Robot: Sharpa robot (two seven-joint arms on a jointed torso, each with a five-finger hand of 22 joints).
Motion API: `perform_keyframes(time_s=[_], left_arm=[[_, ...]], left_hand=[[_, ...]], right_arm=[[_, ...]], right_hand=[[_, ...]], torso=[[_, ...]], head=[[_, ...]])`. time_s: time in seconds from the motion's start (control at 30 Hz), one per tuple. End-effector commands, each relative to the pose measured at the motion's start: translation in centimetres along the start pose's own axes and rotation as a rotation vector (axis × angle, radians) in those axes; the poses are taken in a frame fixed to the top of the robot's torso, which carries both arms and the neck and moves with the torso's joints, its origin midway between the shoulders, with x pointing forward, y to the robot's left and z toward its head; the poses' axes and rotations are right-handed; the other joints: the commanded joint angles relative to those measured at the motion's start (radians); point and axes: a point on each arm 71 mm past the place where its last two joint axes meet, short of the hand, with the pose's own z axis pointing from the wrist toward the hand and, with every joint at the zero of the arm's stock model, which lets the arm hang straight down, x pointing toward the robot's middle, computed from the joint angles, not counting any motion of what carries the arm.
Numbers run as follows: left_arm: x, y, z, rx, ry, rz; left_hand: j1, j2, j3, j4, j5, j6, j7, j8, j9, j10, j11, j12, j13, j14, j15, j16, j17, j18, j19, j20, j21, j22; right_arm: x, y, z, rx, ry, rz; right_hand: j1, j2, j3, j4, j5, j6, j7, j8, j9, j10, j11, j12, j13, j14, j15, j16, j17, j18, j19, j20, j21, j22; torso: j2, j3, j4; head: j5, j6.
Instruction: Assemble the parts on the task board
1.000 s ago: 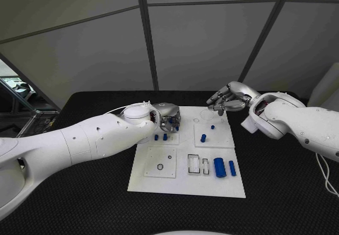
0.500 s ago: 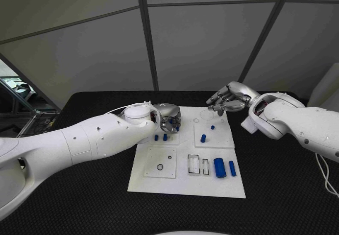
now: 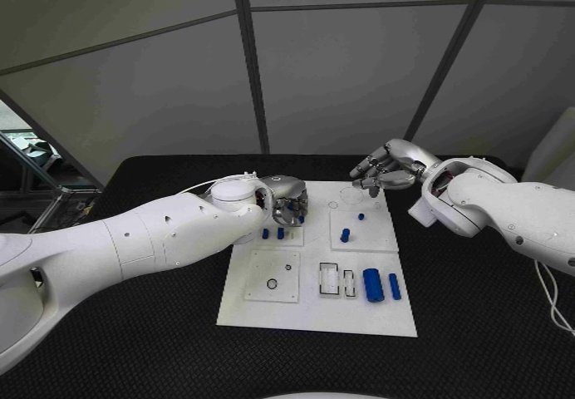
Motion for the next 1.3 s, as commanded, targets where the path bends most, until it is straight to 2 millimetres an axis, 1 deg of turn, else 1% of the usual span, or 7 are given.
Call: perform_keyframes(time_s=[0.03, 0.4, 0.67, 0.73, 0.97, 1.07, 1.3], left_arm=[[0.6, -0.3, 0.0, 0.014, 0.034, -0.015], [0.7, -0.1, 0.1, 0.010, 0.039, -0.020], [0.5, -0.1, 0.1, 0.016, 0.023, -0.030], [0.5, -0.1, 0.1, 0.017, 0.019, -0.032], [0.1, 0.2, -0.5, 0.025, -0.017, -0.064], [-0.7, 0.4, -0.8, 0.028, -0.049, -0.079], [-2.8, 0.8, -2.1, 0.029, -0.114, -0.106]], left_hand=[[0.000, 0.007, 0.011, -0.001, 0.000, 0.011, 0.005, 0.005, -0.004, 0.001, -0.004, -0.005, -0.005, -0.003, 0.000, 0.003, -0.002, -0.022, -0.003, -0.002, 0.002, 0.004], [-0.001, 0.043, 0.041, -0.003, -0.002, 0.054, 0.013, 0.011, -0.020, 0.036, -0.006, 0.003, -0.018, 0.009, 0.001, 0.023, 0.003, -0.027, 0.015, -0.002, 0.027, 0.030], [0.016, 0.071, 0.062, -0.029, 0.000, 0.099, 0.011, 0.021, -0.026, 0.074, -0.013, 0.011, -0.025, 0.029, -0.005, 0.049, 0.021, -0.034, 0.047, -0.006, 0.071, 0.068], [0.023, 0.076, 0.073, -0.041, -0.035, 0.107, 0.010, 0.019, -0.029, 0.083, -0.015, 0.010, -0.028, 0.033, -0.007, 0.052, 0.020, -0.035, 0.054, -0.008, 0.080, 0.077], [0.019, 0.071, 0.079, -0.050, -0.045, 0.113, 0.010, 0.016, -0.033, 0.087, -0.015, 0.005, -0.031, 0.035, -0.008, 0.052, 0.015, -0.037, 0.059, -0.010, 0.089, 0.086], [0.017, 0.068, 0.079, -0.052, -0.044, 0.114, 0.011, 0.015, -0.035, 0.086, -0.014, 0.004, -0.032, 0.035, -0.008, 0.052, 0.014, -0.037, 0.060, -0.010, 0.091, 0.088], [0.013, 0.064, 0.081, -0.054, -0.043, 0.114, 0.012, 0.013, -0.037, 0.088, -0.014, 0.002, -0.034, 0.037, -0.009, 0.053, 0.014, -0.038, 0.065, -0.011, 0.097, 0.094]], right_arm=[[0.0, 0.2, 0.1, -0.010, 0.006, -0.001], [0.1, 0.2, 0.1, -0.008, 0.013, -0.001], [0.1, 0.2, 0.1, -0.007, 0.017, 0.000], [0.1, 0.2, 0.1, -0.007, 0.017, -0.001], [0.0, 0.1, 0.0, -0.005, 0.015, -0.001], [-0.1, 0.0, 0.0, -0.004, 0.013, -0.001], [-0.2, -0.1, -0.1, -0.002, 0.008, -0.002]], right_hand=[[0.001, 0.002, 0.004, 0.003, 0.006, 0.004, 0.003, 0.000, 0.001, -0.005, 0.001, -0.004, -0.001, -0.002, 0.002, -0.006, -0.001, 0.002, -0.004, 0.004, -0.005, -0.002], [0.002, 0.002, 0.005, 0.002, 0.006, 0.004, 0.003, 0.000, 0.001, -0.005, 0.000, -0.005, -0.002, -0.001, 0.002, -0.008, -0.001, 0.002, -0.004, 0.004, -0.005, -0.002], [0.002, 0.004, 0.005, 0.003, 0.006, 0.006, 0.003, 0.001, 0.001, -0.004, 0.000, -0.005, -0.002, 0.000, 0.002, -0.009, -0.001, 0.002, -0.004, 0.004, -0.006, -0.002], [0.002, 0.004, 0.005, 0.003, 0.006, 0.006, 0.003, 0.001, 0.001, -0.004, 0.000, -0.005, -0.002, 0.000, 0.002, -0.009, -0.001, 0.002, -0.004, 0.004, -0.006, -0.002], [0.002, 0.004, 0.005, 0.003, 0.006, 0.006, 0.003, 0.001, 0.001, -0.004, 0.000, -0.005, -0.002, 0.000, 0.002, -0.009, -0.001, 0.002, -0.004, 0.004, -0.006, -0.002], [0.002, 0.004, 0.005, 0.003, 0.006, 0.006, 0.003, 0.001, 0.001, -0.004, 0.000, -0.005, -0.002, 0.000, 0.002, -0.009, -0.001, 0.002, -0.004, 0.004, -0.006, -0.002], [0.002, 0.004, 0.005, 0.003, 0.006, 0.006, 0.003, 0.001, 0.001, -0.004, 0.000, -0.005, -0.002, 0.000, 0.002, -0.009, -0.001, 0.002, -0.004, 0.004, -0.006, -0.002]], torso=[[0.000, 0.0001, -0.0001], [0.000, 0.0003, -0.0004], [0.000, 0.0001, -0.0004], [0.000, 0.0001, -0.0004], [-0.001, -0.0003, 0.0015], [-0.001, 0.0005, 0.0012], [0.000, -0.0002, 0.0016]], head=[[0.000, 0.000], [-0.001, 0.000], [-0.002, 0.000], [-0.003, 0.000], [-0.003, 0.003], [-0.004, 0.003], [-0.001, 0.008]])
